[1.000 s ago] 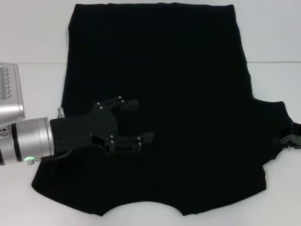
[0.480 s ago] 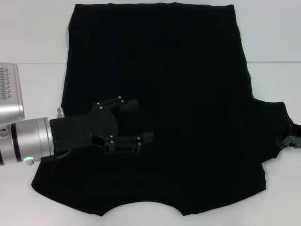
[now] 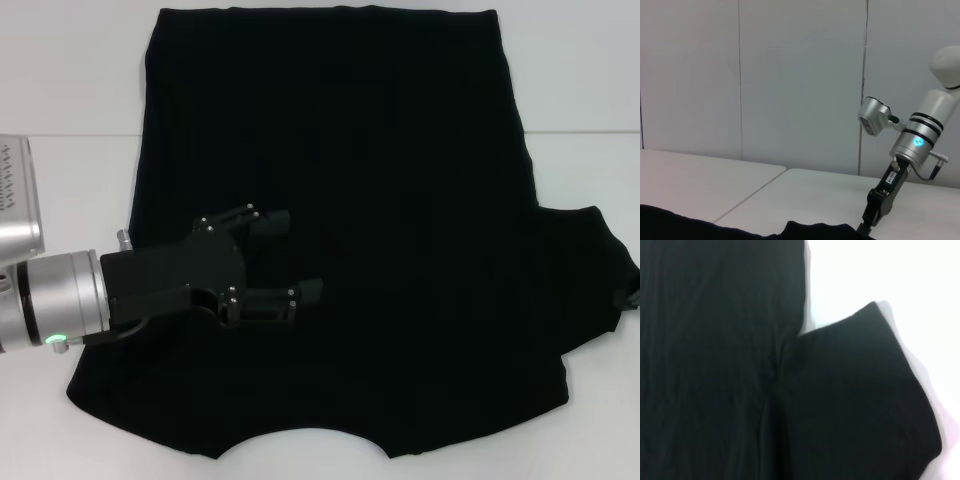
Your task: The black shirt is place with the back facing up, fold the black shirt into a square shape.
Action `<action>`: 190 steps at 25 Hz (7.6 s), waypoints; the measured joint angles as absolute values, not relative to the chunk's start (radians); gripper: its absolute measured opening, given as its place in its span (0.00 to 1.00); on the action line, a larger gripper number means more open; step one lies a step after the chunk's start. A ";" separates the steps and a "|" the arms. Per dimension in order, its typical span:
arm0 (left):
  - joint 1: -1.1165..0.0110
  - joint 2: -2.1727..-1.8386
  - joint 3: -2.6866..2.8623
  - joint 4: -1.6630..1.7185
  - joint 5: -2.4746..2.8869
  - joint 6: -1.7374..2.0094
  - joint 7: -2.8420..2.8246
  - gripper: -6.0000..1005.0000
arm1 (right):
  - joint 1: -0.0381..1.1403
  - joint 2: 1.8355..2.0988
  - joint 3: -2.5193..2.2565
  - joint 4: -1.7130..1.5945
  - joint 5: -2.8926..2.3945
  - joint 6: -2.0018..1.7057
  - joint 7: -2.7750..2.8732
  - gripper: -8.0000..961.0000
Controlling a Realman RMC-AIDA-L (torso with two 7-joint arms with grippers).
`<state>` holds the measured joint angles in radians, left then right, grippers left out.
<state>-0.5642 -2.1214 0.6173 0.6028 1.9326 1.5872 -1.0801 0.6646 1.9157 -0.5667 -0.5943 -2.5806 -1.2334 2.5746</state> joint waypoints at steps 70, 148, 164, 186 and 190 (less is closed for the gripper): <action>-0.498 -2.073 0.389 0.657 1.931 1.623 -1.422 0.93 | 0.736 2.015 -0.712 -0.554 -1.984 -1.341 1.989 0.54; -0.546 -2.017 0.285 0.747 2.665 1.552 -2.112 0.10 | 0.751 1.990 -0.734 -0.509 -1.907 -1.307 1.862 0.73; -0.525 -2.027 0.255 0.747 2.574 1.575 -2.096 0.05 | 0.619 1.825 -0.730 -0.530 -2.259 -1.506 2.192 0.73; -0.525 -2.027 0.256 0.745 2.566 1.575 -2.091 0.05 | 0.665 1.897 -0.736 -0.515 -2.440 -1.489 2.213 0.70; -0.525 -2.025 0.256 0.745 2.566 1.575 -2.089 0.05 | 0.676 1.904 -0.736 -0.515 -2.444 -1.491 2.215 0.69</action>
